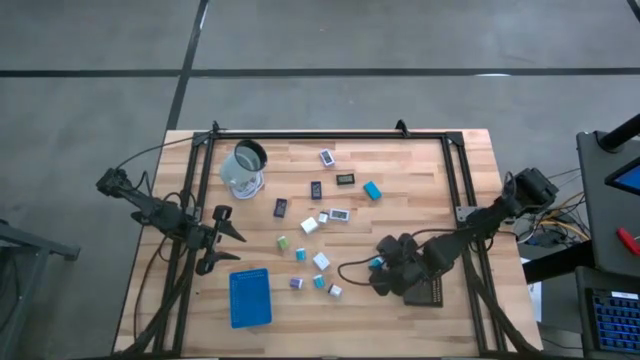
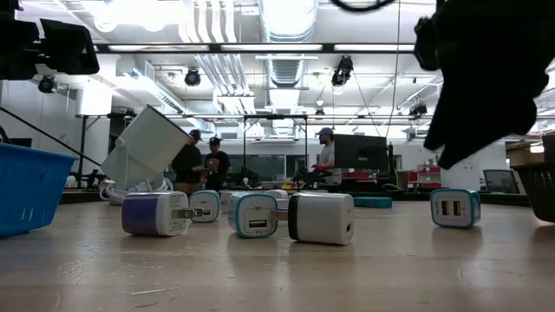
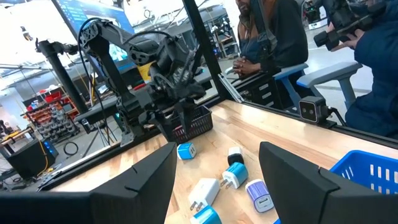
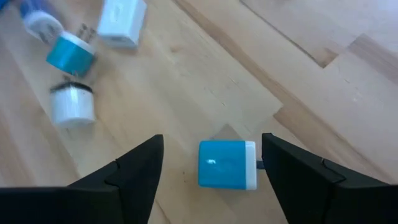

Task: Pick & Place Office items
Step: Put the bottom right light blue charger adapter into the black bin

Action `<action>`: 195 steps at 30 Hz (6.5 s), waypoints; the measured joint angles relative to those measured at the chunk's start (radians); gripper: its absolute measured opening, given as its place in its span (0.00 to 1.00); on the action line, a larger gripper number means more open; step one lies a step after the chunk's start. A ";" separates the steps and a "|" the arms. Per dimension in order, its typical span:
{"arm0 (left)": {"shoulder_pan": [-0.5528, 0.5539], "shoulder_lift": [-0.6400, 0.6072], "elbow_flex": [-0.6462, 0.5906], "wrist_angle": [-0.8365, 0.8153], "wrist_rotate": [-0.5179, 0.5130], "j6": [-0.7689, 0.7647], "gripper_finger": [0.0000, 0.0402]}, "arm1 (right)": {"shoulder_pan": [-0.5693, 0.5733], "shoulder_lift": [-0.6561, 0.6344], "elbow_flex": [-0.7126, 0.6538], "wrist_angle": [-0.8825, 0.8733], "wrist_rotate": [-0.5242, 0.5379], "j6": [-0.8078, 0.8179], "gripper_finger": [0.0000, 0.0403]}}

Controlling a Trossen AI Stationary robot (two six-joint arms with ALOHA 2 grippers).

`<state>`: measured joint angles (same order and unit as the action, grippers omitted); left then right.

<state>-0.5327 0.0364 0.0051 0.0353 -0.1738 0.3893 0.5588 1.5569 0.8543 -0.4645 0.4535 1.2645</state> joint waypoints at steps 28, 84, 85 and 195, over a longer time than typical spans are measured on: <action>0.000 0.000 0.000 0.000 -0.001 0.000 0.58 | -0.001 0.122 0.000 0.058 -0.056 0.016 0.65; 0.000 0.000 0.000 0.000 0.000 0.000 0.58 | -0.074 0.139 -0.087 0.362 -0.066 -0.738 0.63; 0.000 0.000 0.000 0.000 0.000 0.000 0.58 | -0.074 0.146 -0.087 0.375 -0.066 -0.740 0.63; 0.000 0.000 0.000 -0.001 0.000 0.000 0.58 | -0.037 -0.363 -0.075 -0.036 -0.153 -0.287 0.37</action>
<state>-0.5326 0.0363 0.0055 0.0340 -0.1741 0.3894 0.5219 1.1937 0.7792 -0.5004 0.3005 0.9773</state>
